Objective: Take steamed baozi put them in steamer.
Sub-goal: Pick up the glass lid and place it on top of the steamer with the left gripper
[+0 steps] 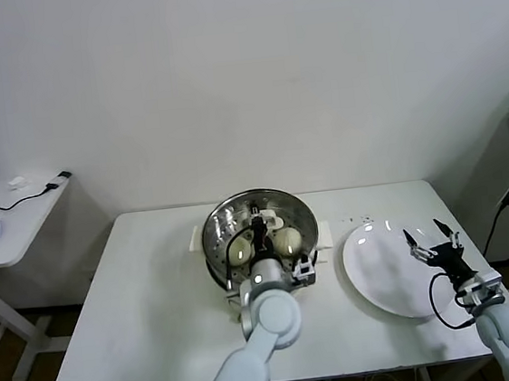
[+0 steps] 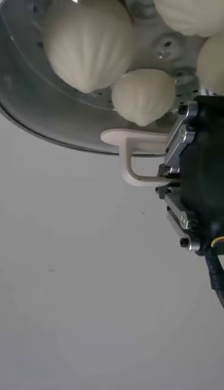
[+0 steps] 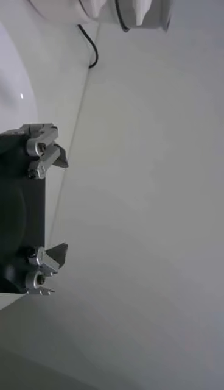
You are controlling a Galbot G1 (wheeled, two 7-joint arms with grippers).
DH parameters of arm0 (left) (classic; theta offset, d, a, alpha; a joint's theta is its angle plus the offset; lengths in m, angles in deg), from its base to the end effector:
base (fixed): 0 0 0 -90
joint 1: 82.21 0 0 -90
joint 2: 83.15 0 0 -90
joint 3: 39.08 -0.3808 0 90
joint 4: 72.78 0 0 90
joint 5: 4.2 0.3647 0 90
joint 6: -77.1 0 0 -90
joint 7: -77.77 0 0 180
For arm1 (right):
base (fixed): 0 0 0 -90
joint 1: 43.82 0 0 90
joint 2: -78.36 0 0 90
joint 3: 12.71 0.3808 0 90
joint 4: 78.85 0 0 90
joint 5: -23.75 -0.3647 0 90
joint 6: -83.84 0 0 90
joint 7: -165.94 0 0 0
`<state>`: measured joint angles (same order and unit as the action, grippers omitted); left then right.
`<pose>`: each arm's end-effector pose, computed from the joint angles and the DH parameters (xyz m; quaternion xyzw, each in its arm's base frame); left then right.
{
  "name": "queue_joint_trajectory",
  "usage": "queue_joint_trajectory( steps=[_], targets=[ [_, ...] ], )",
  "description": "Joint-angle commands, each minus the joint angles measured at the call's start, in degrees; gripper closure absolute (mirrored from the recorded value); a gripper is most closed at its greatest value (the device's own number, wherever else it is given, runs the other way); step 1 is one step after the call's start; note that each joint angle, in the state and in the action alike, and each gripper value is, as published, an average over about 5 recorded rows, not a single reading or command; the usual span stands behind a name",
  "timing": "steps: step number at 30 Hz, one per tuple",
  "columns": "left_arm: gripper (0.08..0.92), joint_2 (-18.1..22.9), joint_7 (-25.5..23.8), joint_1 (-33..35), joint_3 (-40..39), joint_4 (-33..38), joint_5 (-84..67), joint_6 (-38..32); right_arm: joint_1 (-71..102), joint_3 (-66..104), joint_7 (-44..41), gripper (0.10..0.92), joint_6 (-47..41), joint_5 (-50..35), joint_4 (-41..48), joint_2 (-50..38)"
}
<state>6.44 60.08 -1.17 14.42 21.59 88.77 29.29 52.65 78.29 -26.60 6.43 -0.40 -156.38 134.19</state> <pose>0.3440 -0.2138 -0.3047 0.0134 -0.7145 -0.6973 0.0558 0.3113 -0.2632 -0.4144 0.0634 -0.9928 0.0900 0.0477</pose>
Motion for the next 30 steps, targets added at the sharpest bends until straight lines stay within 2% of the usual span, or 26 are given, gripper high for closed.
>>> queue_joint_trajectory(
  steps=[1, 6, 15, 24, 30],
  targets=[
    [0.850, 0.4, 1.6, -0.5, 0.1, -1.0, -0.5, 2.8, 0.1, 0.1, -0.1, 0.203, 0.0, 0.1, -0.1, 0.1],
    [0.850, 0.0, 1.8, -0.4, 0.1, -1.4, -0.9, 2.8, 0.2, 0.3, -0.3, 0.203, 0.1, 0.2, -0.2, 0.1],
    [0.837, -0.8, -2.5, 0.0, 0.3, 1.6, 0.7, 1.7, 0.3, 0.5, -0.5, 0.203, 0.0, 0.3, -0.2, 0.1],
    [0.602, -5.8, -5.5, 1.2, -1.1, 10.5, -0.7, 2.7, 0.2, 0.8, -0.6, 0.203, -0.3, 0.9, 0.2, 0.2],
    [0.429, -10.5, -5.8, 5.0, -1.7, 18.7, -4.6, 2.8, 0.0, 1.0, -0.5, 0.203, -0.7, 1.6, 0.5, 0.5]
  ],
)
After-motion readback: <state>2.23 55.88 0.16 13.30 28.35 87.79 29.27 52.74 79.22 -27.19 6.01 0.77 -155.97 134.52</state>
